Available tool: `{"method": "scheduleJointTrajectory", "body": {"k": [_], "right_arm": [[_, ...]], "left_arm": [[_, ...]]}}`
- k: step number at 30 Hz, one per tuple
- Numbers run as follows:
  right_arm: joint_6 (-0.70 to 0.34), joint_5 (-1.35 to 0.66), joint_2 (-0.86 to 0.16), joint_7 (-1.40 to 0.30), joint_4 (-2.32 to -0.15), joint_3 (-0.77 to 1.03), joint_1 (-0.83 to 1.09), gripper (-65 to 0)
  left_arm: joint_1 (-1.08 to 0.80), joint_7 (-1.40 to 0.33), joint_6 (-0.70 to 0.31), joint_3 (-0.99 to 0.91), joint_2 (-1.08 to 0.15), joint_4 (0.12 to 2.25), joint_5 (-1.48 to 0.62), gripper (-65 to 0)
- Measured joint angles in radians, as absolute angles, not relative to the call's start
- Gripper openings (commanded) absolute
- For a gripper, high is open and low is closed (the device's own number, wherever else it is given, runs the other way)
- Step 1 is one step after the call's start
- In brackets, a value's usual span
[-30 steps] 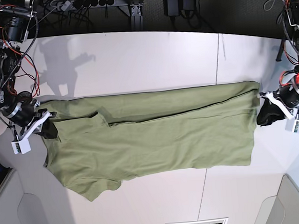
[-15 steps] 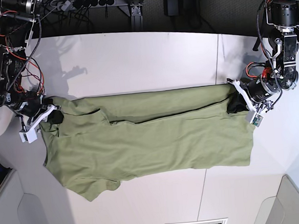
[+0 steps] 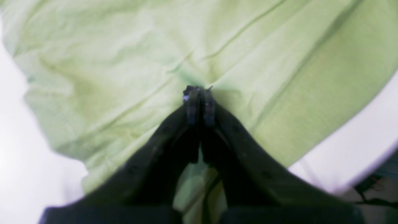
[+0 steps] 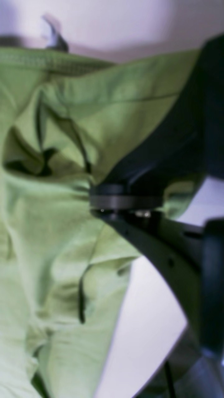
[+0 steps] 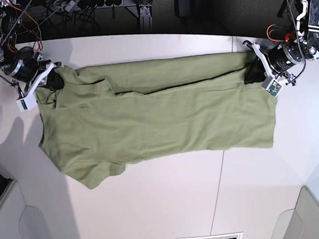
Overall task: Layout the t-shirt on the table in an organized manner, then fold the t-shirt properly
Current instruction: 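Release the hem and move both grippers to the folded edge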
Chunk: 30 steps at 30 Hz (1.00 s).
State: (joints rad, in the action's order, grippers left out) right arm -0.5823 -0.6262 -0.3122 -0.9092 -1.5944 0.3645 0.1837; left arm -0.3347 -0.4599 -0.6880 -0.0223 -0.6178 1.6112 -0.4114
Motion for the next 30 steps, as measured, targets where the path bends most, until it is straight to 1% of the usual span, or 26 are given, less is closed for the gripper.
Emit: {"method": "scheduleJointTrajectory", "body": {"k": [7, 9, 13, 17, 18, 21, 22, 24, 25, 26, 27, 29, 30], "right_arm": [[-0.581, -0.62, -0.321, -0.912, -1.678, 0.376, 0.288, -65.0], [-0.584, -0.629, -0.321, -0.91, -1.688, 0.392, 0.314, -65.0], [-0.583, -0.645, -0.321, -0.929, -1.701, 0.435, 0.323, -65.0], [-0.583, -0.703, -0.321, -0.941, -1.72, 0.474, 0.322, -65.0], [-0.583, -0.702, -0.321, -0.94, -1.723, 0.483, 0.314, -65.0], [-0.58, -0.707, -0.321, -0.942, -1.724, 0.496, 0.264, -65.0], [-0.58, -0.709, -0.32, -0.941, -1.725, 0.498, 0.245, -60.3], [-0.58, -0.705, -0.319, -0.933, -1.726, 0.505, 0.21, -48.2], [-0.58, -0.698, -0.319, -0.925, -1.726, 0.506, 0.191, -43.4], [-0.58, -0.674, -0.319, -0.912, -1.726, 0.507, 0.171, -40.1], [-0.579, -0.649, -0.319, -0.886, -1.726, 0.508, 0.151, -38.3], [-0.576, -0.607, -0.319, -0.829, -1.725, 0.509, 0.105, -37.8], [-0.568, -0.583, -0.319, -0.812, -1.721, 0.509, 0.079, -37.8]], "left_arm": [[-0.432, -0.491, -0.688, -0.077, -0.618, 1.716, -0.397, -63.0], [-0.44, -0.491, -0.688, -0.082, -0.618, 1.726, -0.396, -60.3], [-0.438, -0.49, -0.688, -0.082, -0.618, 1.729, -0.397, -49.6], [-0.437, -0.493, -0.688, -0.089, -0.618, 1.729, -0.425, -41.8], [-0.436, -0.493, -0.688, -0.097, -0.617, 1.729, -0.449, -40.7], [-0.416, -0.502, -0.688, -0.147, -0.614, 1.736, -0.518, -40.4], [-0.405, -0.509, -0.688, -0.17, -0.615, 1.744, -0.54, -40.4], [-0.387, -0.53, -0.688, -0.231, -0.616, 1.762, -0.584, -40.2], [-0.379, -0.539, -0.688, -0.261, -0.617, 1.768, -0.604, -39.0], [-0.37, -0.546, -0.688, -0.288, -0.618, 1.773, -0.626, -37.2], [-0.361, -0.546, -0.688, -0.313, -0.618, 1.773, -0.652, -34.8], [-0.34, -0.545, -0.688, -0.342, -0.624, 1.773, -0.679, -31.2], [-0.329, -0.546, -0.688, -0.345, -0.63, 1.769, -0.679, -30.5]]}}
